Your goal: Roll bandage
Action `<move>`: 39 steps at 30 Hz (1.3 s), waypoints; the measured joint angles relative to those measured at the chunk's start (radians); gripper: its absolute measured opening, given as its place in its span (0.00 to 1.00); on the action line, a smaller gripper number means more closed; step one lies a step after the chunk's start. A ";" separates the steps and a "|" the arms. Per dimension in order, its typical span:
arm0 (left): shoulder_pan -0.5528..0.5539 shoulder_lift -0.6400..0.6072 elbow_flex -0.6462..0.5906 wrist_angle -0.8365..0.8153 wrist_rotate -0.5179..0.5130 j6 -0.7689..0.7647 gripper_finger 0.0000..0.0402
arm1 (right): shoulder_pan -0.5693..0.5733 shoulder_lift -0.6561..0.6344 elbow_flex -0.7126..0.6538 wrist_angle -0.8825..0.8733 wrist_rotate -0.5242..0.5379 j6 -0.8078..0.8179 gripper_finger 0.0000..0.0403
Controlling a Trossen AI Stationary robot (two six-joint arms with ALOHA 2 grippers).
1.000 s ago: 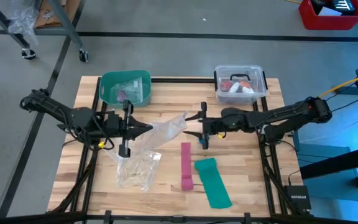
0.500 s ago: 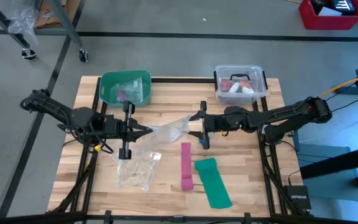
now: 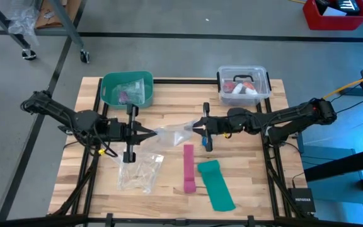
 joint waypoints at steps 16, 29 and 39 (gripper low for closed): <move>-0.001 -0.001 -0.001 -0.105 -0.029 -0.150 0.24 | 0.000 0.001 0.001 -0.319 0.158 -0.049 0.01; 0.053 0.078 -0.005 -0.238 -0.155 -0.355 0.42 | 0.000 0.001 0.001 -0.416 0.159 -0.004 0.00; 0.113 0.263 -0.006 -0.051 -0.106 -0.408 0.42 | 0.000 0.001 0.001 -0.418 0.194 0.020 0.00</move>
